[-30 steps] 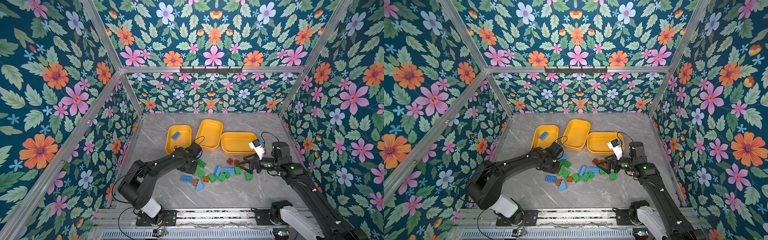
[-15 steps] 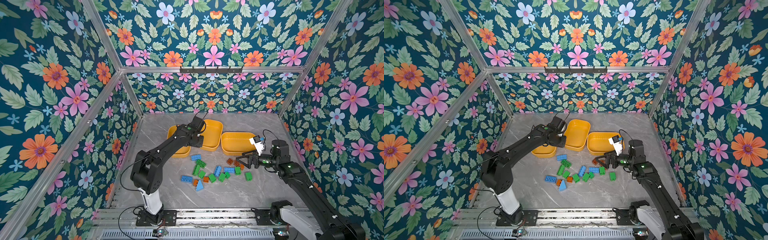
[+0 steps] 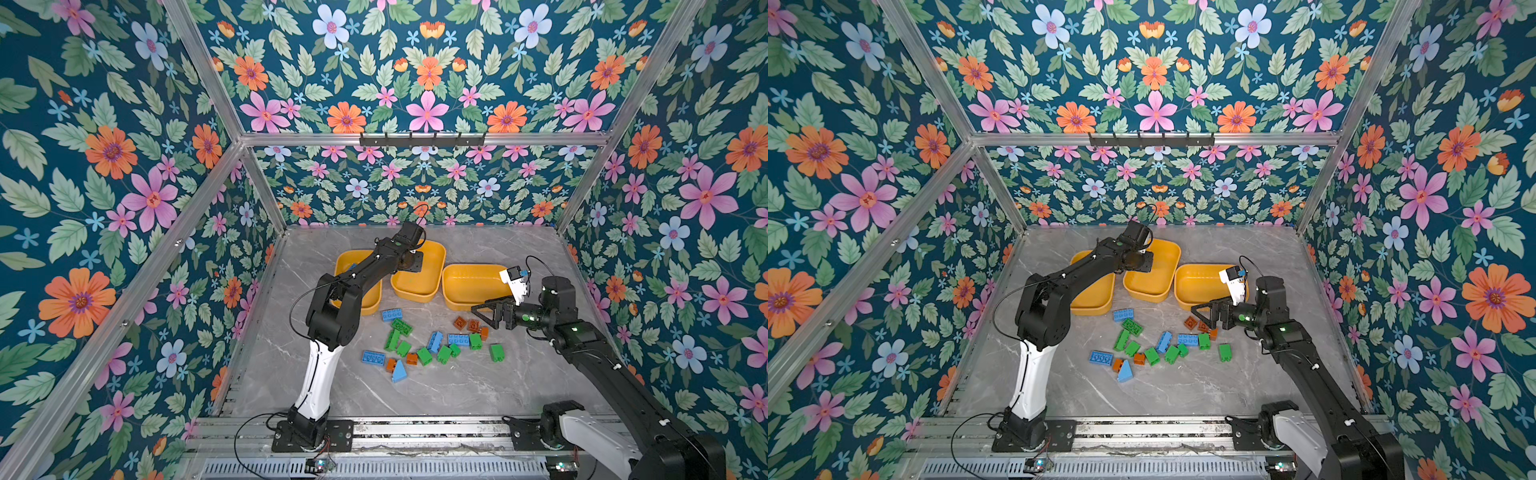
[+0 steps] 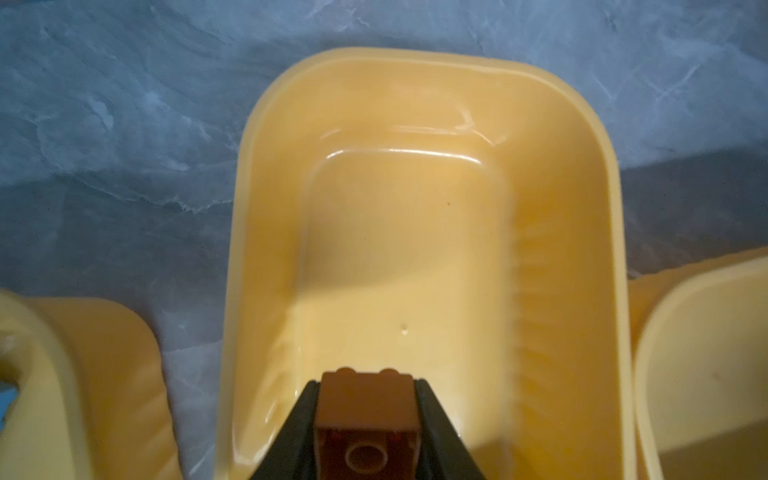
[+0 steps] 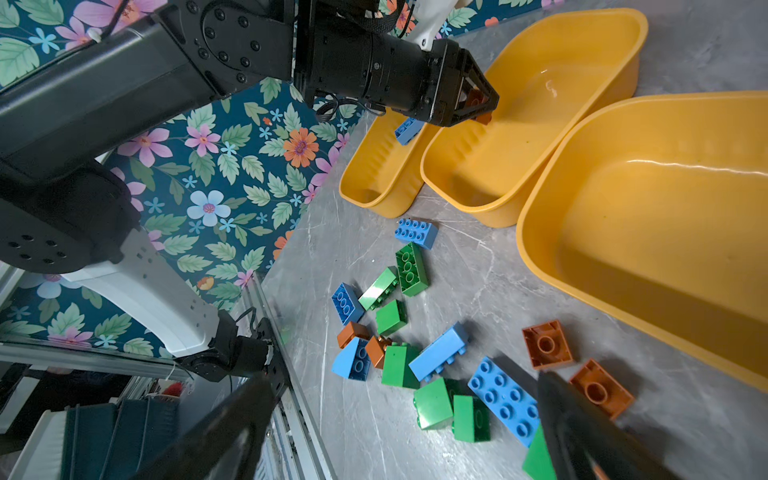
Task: Sort the legos into containers by color
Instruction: 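Carry brown brick into the middle yellow bin and release, then lower left gripper and grasp another blue brick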
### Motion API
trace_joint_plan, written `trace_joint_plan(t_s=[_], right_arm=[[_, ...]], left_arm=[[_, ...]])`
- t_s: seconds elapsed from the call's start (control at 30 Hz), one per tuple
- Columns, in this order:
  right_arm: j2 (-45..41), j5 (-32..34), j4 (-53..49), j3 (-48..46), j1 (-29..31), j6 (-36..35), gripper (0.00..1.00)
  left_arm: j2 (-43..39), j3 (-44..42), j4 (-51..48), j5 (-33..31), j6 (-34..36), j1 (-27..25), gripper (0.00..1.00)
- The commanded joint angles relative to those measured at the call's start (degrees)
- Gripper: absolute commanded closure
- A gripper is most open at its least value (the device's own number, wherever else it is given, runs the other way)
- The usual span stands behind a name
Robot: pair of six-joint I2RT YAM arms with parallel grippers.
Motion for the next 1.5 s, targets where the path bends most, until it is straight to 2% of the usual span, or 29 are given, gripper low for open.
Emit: trace_joint_plan(t_s=[0.0, 0.03, 0.1, 0.23, 0.37, 0.6, 0.8, 1.0, 1.13, 1.23, 1.37, 1.47], right_arm=[[-0.13, 1.29, -1.12, 0.04, 0.06, -0.57, 0.01], [-0.23, 1.53, -1.33, 0.04, 0.03, -0.68, 0.01], [-0.28, 1.98, -1.82, -0.01, 0.07, -1.01, 0.01], [-0.06, 1.85, -2.22, -0.09, 0.02, -1.24, 0.01], [0.2, 1.19, -2.4, -0.05, 0.04, -1.27, 0.01], [0.84, -0.54, -2.9, -0.03, 0.06, -1.3, 0.01], [1.21, -2.23, -4.45, 0.99, 0.05, -1.72, 0.01], [0.69, -3.61, -5.1, 0.79, 0.05, -1.45, 0.01], [-0.06, -4.91, -5.04, 0.19, 0.08, -0.37, 0.01], [-1.02, -5.93, -4.33, -0.77, 0.04, 0.83, 0.01], [-2.0, -6.65, -4.01, -1.81, 0.02, 1.94, 0.01], [-2.89, -6.5, -4.35, -2.38, 0.14, 1.97, 0.01]], left_arm=[[1.21, 1.19, 3.84, -4.11, 0.8, 0.1, 0.55], [1.25, 1.21, 4.3, -4.54, 0.88, 0.15, 0.48], [1.03, 1.31, 4.44, -4.73, 0.96, 0.17, 0.4], [-1.19, 1.22, 2.2, -4.1, 0.89, 0.08, 0.3], [-5.1, -0.45, -4.87, -4.58, 0.77, -0.34, 0.27], [-20.84, -18.25, -10.34, -5.79, -5.58, -3.0, 0.25], [-37.49, -37.81, -9.96, -6.91, -22.74, -5.32, 0.22], [-47.51, -47.74, -14.33, -9.34, -44.66, -8.63, 0.21], [-49.41, -51.07, -17.78, -8.8, -58.39, -10.67, 0.2], [-49.01, -52.38, -21.08, -7.54, -65.75, -11.69, 0.2], [-49.19, -54.79, -23.22, -7.44, -72.81, -12.79, 0.21], [-50.15, -58.97, -19.52, -5.54, -76.3, -12.93, 0.22]])
